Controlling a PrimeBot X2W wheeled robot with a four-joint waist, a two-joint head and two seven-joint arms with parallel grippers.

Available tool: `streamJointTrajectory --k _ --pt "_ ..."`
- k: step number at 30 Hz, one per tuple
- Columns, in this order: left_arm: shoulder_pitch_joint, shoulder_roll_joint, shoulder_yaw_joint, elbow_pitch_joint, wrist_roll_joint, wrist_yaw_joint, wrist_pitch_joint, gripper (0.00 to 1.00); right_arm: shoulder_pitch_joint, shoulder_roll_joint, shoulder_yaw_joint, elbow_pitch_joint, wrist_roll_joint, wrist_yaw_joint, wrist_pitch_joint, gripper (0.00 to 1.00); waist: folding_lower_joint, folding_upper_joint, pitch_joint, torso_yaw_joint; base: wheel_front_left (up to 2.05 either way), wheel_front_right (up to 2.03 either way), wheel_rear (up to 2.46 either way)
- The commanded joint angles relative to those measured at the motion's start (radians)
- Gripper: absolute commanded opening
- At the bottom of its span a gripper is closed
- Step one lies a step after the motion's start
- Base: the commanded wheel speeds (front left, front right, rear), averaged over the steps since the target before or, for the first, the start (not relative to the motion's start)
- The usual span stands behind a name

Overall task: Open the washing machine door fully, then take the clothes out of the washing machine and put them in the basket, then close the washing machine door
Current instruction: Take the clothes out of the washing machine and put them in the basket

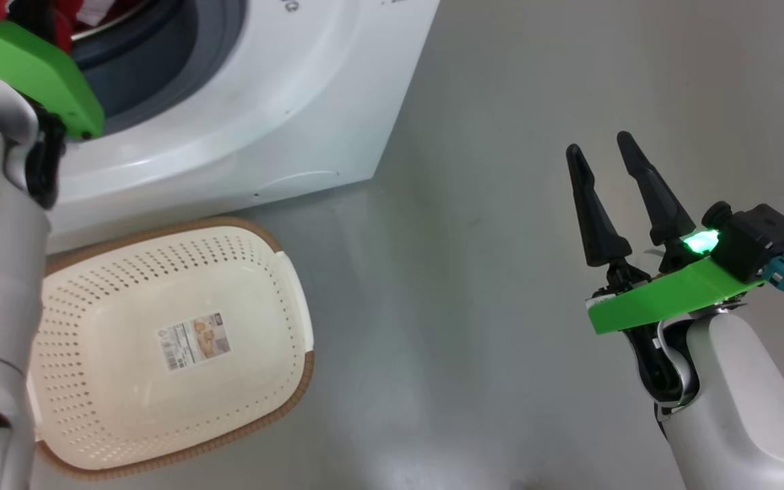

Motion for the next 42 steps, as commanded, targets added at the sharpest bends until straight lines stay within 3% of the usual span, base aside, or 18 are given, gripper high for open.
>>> streamJointTrajectory --k 1,14,25,32,42 --pt "0.018 0.034 -0.005 -0.040 -0.017 -0.003 -0.022 0.00 0.030 -0.010 0.014 -0.016 0.001 0.002 -0.012 1.00 0.0000 0.0000 -0.031 0.024 0.00 0.00 0.00" --pt "0.159 0.035 -0.097 -0.214 -0.143 -0.003 -0.069 0.00 0.058 -0.039 0.032 0.013 0.011 0.002 -0.012 1.00 0.0000 0.0000 -0.152 0.092 0.00 0.00 0.00" --pt "0.299 0.117 -0.164 -0.496 -0.171 0.005 -0.046 0.00 0.102 -0.054 0.035 0.029 0.022 0.002 -0.012 1.00 0.0000 0.0000 -0.248 0.157 0.00 0.00 0.00" --pt "0.413 0.191 -0.159 -0.784 -0.183 0.056 0.025 0.00 0.125 -0.058 0.032 0.031 0.022 0.002 -0.012 1.00 0.0000 0.0000 -0.278 0.186 0.00 0.00 0.00" --pt "0.563 0.296 -0.106 -1.240 -0.213 0.183 0.145 0.00 0.136 -0.067 0.046 0.038 0.031 0.002 -0.012 1.00 0.0000 0.0000 -0.306 0.224 0.00 0.00 0.00"
